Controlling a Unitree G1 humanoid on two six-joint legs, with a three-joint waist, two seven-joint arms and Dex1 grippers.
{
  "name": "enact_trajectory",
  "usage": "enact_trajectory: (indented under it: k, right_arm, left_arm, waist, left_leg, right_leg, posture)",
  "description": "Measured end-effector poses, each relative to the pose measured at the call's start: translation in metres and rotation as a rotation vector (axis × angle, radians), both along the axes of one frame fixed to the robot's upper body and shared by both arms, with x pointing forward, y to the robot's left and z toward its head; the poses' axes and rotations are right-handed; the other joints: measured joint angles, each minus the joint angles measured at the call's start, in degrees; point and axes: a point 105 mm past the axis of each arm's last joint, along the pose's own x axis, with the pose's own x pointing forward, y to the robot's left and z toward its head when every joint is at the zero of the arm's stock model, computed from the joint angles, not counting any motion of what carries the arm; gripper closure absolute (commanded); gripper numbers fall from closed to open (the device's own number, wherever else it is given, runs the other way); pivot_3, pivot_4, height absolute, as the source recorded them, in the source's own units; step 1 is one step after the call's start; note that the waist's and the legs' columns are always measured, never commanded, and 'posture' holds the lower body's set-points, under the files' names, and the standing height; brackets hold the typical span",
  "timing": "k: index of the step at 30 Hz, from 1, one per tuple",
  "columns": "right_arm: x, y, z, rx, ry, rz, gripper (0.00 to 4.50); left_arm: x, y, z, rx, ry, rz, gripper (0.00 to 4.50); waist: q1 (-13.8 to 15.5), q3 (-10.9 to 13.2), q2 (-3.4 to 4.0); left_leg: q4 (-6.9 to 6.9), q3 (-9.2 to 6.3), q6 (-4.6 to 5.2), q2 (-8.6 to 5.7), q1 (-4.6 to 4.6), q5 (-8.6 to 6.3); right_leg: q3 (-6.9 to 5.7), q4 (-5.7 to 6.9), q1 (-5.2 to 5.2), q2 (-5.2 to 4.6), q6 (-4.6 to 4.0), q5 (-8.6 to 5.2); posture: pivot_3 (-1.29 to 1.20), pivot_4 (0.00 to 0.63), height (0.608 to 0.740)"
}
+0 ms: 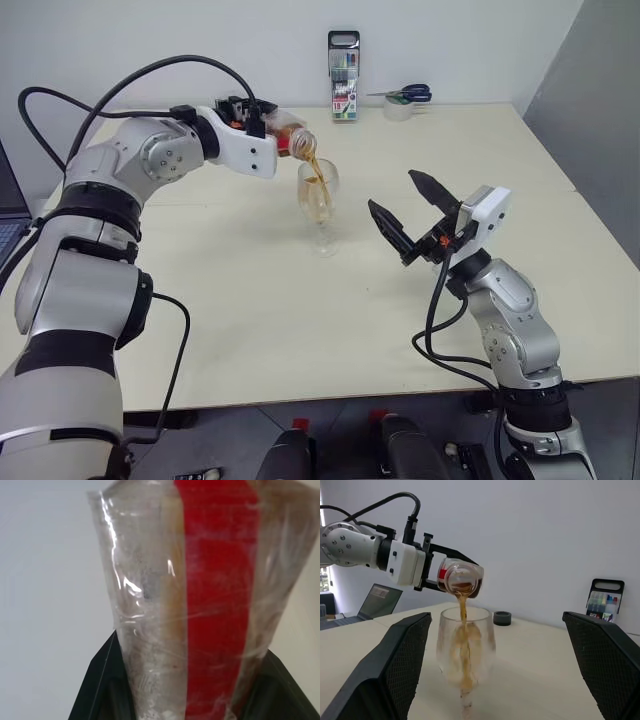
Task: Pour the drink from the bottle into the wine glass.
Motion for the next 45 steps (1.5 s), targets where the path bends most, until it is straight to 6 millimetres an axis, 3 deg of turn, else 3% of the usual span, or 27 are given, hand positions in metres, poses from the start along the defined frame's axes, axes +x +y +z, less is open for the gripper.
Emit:
enact_trajectory:
  k: [45]
  right_arm:
    - [-0.0035,0.0077,0.0041,-0.025,-0.024,0.010,0.00]
  left_arm:
    - [0.0055,0.0072,0.0034,0.053,-0.001,0.056,2.71]
  waist:
    - [-0.03,0.00,-0.01]
  left_leg:
    - [0.02,0.07,0.02,-0.01,0.01,0.01]
  right_leg:
    - [0.02,0.10,-0.04,0.00,0.00,0.00]
  posture:
    - [0.00,0.150,0.740]
